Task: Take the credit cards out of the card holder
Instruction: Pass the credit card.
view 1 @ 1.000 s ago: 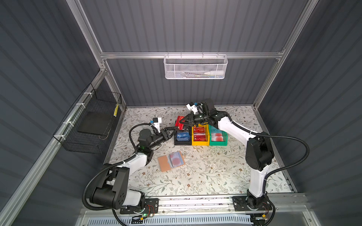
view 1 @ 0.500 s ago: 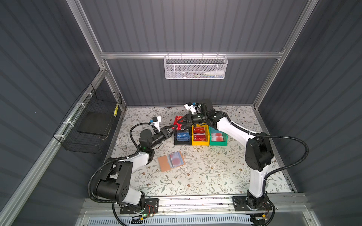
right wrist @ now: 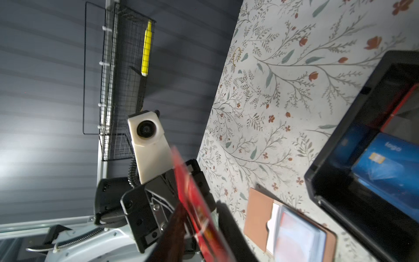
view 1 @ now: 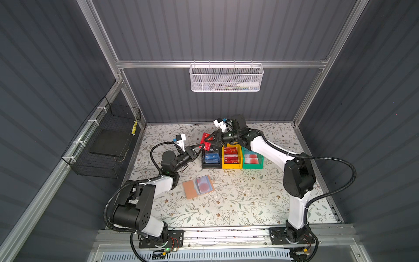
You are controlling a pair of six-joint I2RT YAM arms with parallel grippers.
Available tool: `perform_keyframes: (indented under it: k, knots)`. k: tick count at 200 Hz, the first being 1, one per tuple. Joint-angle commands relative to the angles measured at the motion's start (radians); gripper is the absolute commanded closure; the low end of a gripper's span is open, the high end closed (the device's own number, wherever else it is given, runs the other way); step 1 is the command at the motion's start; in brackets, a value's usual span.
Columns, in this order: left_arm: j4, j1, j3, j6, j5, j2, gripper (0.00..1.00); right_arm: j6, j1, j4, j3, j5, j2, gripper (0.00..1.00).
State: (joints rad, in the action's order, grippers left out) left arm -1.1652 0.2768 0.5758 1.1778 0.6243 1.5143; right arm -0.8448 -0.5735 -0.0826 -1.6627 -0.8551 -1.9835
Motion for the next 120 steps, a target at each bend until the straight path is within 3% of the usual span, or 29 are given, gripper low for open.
perform_keyframes:
  k: [1, 38, 69, 90, 120]
  knots:
    - [0.016, 0.007, 0.0, -0.018, 0.025, -0.003, 1.0, 0.033, -0.001, -0.023, -0.016, -0.025, -0.011, 0.53]
    - [0.08, 0.003, 0.028, 0.002, 0.138, -0.003, 1.0, 0.145, 0.058, -0.147, -0.019, -0.068, 0.023, 0.49]
    - [0.235, -0.005, 0.09, -0.035, 0.281, 0.005, 1.0, 0.34, 0.144, -0.425, -0.078, -0.121, 0.04, 0.48]
    - [0.533, -0.005, 0.181, -0.199, 0.373, -0.007, 1.0, 0.498, 0.183, -0.633, -0.165, -0.158, 0.02, 0.49]
    - [1.075, -0.005, 0.353, -0.561, 0.415, -0.035, 1.0, 0.642, 0.201, -0.784, -0.253, -0.22, -0.005, 0.5]
